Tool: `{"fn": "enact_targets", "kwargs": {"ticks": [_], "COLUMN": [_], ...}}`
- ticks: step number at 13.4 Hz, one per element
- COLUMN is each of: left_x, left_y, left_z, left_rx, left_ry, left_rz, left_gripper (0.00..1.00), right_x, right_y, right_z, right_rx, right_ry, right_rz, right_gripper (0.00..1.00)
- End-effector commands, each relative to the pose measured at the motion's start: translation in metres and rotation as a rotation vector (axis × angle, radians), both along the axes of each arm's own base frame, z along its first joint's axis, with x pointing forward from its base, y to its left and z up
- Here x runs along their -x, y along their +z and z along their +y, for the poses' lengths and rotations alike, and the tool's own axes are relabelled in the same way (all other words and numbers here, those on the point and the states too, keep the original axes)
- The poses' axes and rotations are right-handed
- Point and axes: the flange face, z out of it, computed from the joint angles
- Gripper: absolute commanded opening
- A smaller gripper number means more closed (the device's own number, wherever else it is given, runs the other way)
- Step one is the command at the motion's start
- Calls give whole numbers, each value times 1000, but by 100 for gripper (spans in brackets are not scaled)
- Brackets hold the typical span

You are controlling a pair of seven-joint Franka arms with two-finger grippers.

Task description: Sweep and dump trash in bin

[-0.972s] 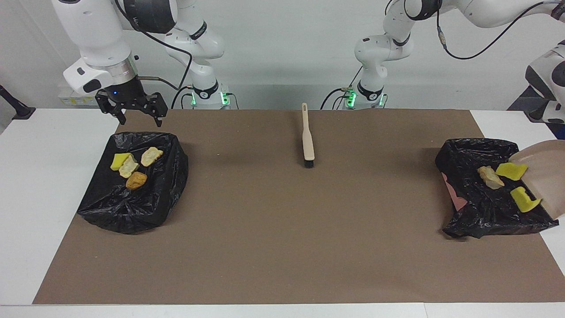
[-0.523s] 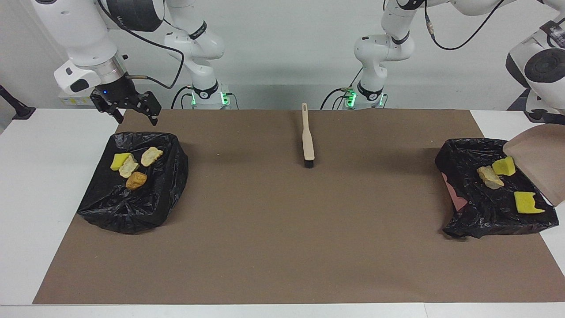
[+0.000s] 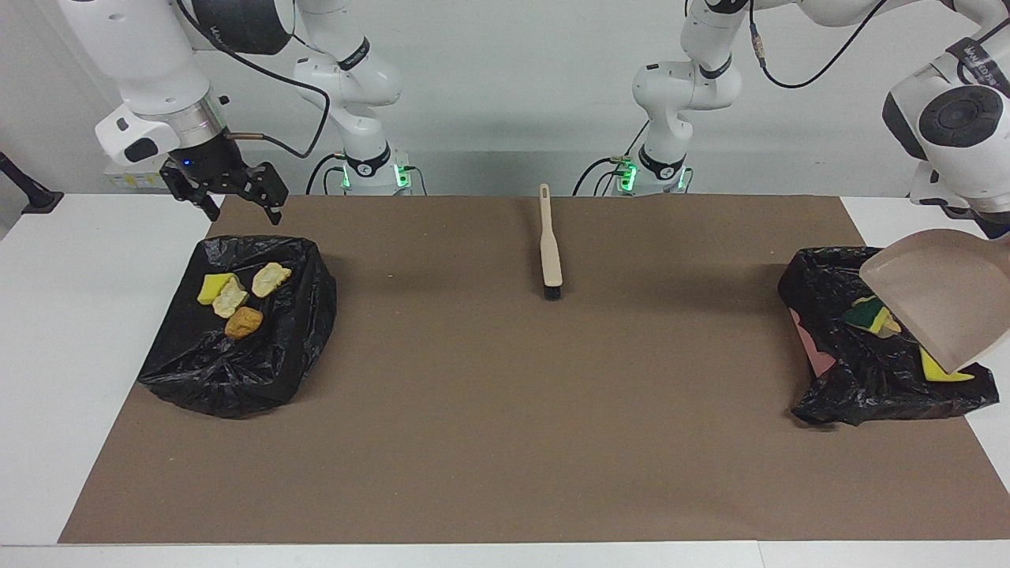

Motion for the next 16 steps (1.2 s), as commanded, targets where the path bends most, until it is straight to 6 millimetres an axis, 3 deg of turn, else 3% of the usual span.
{"fn": "enact_targets", "kwargs": {"ticks": [1, 3, 7, 9, 12, 16], "left_x": [6, 7, 10, 17, 20, 32], "left_y": [13, 14, 21, 30, 13, -23], "left_z": [-1, -2, -23, -36, -69, -104], "left_rx": [-62, -76, -170, -117, 77, 394], "left_ry": [-1, 7, 41, 99, 199, 564], "left_rz": [-12, -4, 1, -49, -116, -267], "left_gripper": [0, 0, 0, 0, 0, 0], "right_x": [3, 3, 6, 7, 9, 14], "right_y": [-1, -2, -2, -3, -3, -5], "right_z": [11, 10, 9, 3, 0, 1], "right_rx": [-16, -17, -17, -17, -18, -20], "right_ry": [-34, -46, -49, -57, -65, -64], "right_rz": [-18, -15, -1, 5, 20, 54], "right_gripper": [100, 100, 100, 100, 100, 100]}}
